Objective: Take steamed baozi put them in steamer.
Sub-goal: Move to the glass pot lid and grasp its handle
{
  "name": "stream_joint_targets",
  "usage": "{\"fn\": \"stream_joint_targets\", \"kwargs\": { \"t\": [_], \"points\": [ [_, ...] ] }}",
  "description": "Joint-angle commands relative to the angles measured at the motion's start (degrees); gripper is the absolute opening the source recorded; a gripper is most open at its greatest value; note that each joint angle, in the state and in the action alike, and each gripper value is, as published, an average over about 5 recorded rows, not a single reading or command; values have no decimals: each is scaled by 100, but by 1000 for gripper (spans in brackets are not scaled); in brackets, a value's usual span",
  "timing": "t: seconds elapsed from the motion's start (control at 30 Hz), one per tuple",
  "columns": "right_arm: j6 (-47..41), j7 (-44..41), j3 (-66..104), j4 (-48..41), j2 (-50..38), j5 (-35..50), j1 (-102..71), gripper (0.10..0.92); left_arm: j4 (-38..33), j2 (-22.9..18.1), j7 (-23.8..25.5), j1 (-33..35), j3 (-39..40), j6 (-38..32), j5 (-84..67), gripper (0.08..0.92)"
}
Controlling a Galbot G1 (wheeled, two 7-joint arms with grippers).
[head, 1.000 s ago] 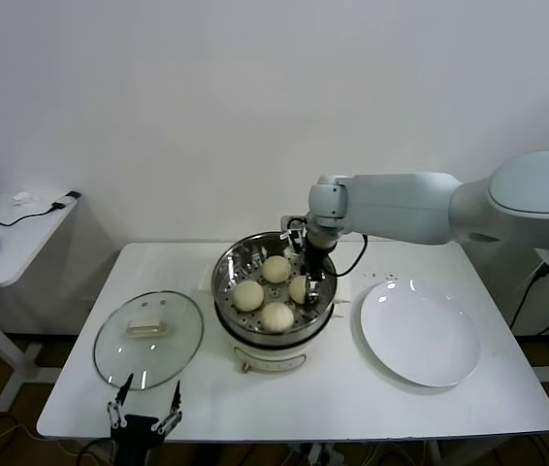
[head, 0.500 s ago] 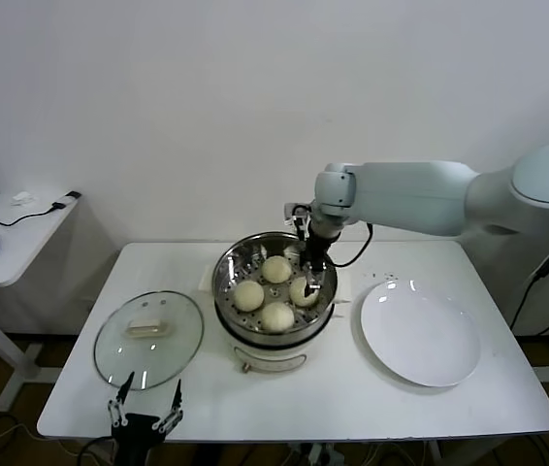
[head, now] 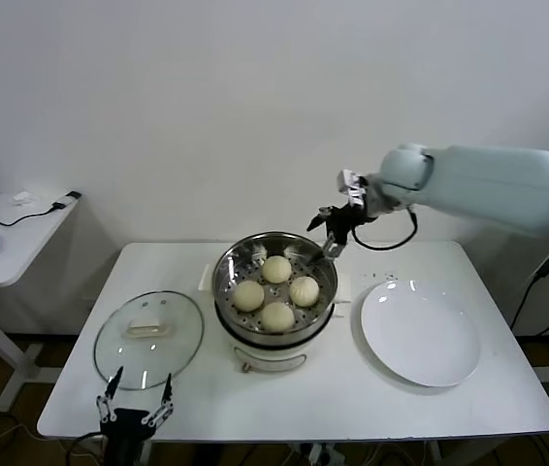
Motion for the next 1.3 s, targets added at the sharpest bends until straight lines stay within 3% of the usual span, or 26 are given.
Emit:
{"fn": "stream_joint_targets", "kwargs": {
  "t": [0.03, 0.4, 0.63, 0.93, 1.3],
  "points": [
    [1371, 2231, 2576, 1206, -2221, -216, -2361, 823, -155, -37, 100, -46, -116, 98, -85, 823],
    [1272, 2627, 8062, 1648, -2560, -989, -7291, 823, -309, -131, 143, -87, -239, 195, 551, 823],
    [1173, 2635, 10448, 2079, -2140, -1555, -9864, 823, -380, -22, 133, -179, -599, 292, 2176, 823],
    [1109, 2665, 11833, 2183, -886, -2231, -11410, 823, -36, 185, 10, -703, -917, 81, 6762, 823],
    [1098, 2895, 12306, 1982, -174, -2652, -11837, 823, 1630, 427, -485, -1983, -313, 420, 7570, 823]
  ]
}}
